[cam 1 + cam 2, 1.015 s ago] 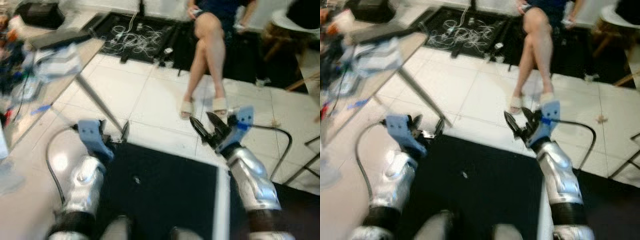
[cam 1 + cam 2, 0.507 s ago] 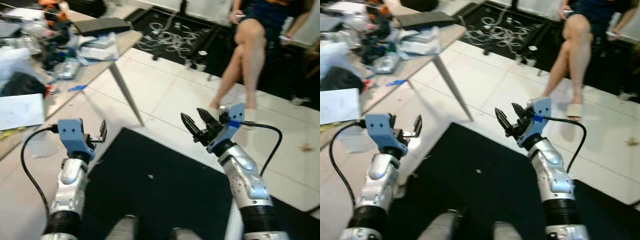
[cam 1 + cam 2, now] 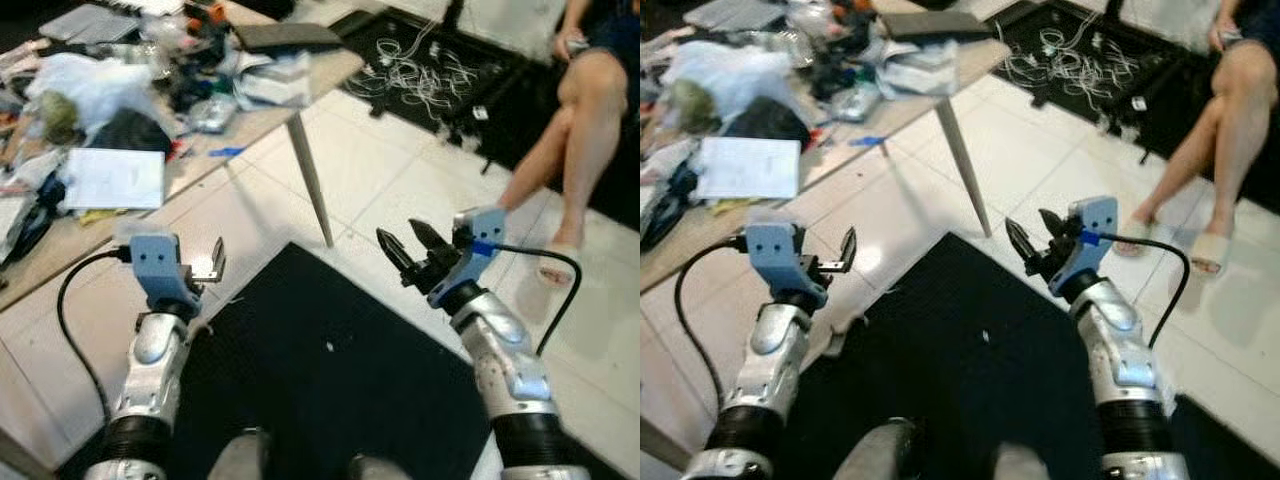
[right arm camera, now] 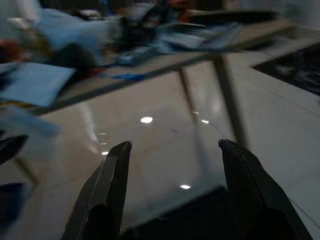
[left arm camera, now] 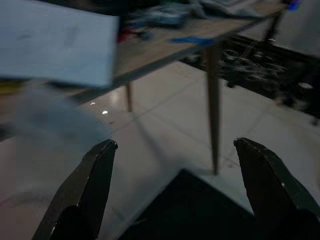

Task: Picking trash to rubbish bin

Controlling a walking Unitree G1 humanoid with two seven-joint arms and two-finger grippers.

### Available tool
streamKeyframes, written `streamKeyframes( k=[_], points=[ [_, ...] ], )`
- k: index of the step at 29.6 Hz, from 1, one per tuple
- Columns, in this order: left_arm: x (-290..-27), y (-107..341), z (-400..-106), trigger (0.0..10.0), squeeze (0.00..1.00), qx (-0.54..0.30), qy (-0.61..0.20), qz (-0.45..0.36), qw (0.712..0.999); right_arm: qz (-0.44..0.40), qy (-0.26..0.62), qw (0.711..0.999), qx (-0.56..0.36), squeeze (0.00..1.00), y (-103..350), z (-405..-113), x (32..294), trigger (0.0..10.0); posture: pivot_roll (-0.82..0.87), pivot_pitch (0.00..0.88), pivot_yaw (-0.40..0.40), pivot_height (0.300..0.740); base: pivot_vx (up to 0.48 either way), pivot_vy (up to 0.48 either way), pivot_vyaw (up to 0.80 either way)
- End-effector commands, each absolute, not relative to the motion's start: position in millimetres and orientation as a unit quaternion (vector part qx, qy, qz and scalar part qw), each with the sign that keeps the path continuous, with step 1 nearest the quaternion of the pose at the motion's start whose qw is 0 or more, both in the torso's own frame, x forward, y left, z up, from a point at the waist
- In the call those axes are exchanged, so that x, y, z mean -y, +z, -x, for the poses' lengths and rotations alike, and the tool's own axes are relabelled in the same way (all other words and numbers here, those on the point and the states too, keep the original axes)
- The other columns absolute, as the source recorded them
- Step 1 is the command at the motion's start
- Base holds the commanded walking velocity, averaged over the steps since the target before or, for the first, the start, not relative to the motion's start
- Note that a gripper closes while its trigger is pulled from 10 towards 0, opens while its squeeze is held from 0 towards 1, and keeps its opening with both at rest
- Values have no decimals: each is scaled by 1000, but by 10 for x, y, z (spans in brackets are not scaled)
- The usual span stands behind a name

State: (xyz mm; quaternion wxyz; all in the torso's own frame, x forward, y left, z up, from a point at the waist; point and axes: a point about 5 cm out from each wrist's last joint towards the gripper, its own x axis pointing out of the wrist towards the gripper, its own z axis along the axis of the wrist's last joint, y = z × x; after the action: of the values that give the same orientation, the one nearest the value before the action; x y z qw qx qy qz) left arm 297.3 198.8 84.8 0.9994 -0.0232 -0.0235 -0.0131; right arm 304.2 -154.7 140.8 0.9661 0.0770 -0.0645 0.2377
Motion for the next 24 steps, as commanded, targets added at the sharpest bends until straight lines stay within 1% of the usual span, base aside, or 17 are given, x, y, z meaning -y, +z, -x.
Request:
streamKeyframes(
  k=[1,10,14,19,24],
  points=[
    [-2014,785,-2943,10000,0,6,-8,9,1000,-79,229,969,49,0,1337,-3016,1602,10000,-22,133,-18,740,0,0,650],
    [-2081,734,-2964,10000,0,-31,12,11,999,-83,228,969,51,0,1340,-3017,1599,10000,-22,133,-18,740,0,0,652],
    [-2096,710,-2987,10000,0,-63,15,26,998,-95,224,969,51,0,1338,-3016,1611,10000,-19,131,-21,740,0,0,0],
    [-2093,749,-3036,10000,0,-70,16,33,997,-94,226,968,51,0,1335,-3012,1611,10000,-18,128,-22,740,0,0,0],
    [-2032,714,-3075,10000,0,-89,-5,40,995,-83,232,968,53,0,1356,-2999,1623,10000,-26,127,-19,740,0,0,0]
  ],
)
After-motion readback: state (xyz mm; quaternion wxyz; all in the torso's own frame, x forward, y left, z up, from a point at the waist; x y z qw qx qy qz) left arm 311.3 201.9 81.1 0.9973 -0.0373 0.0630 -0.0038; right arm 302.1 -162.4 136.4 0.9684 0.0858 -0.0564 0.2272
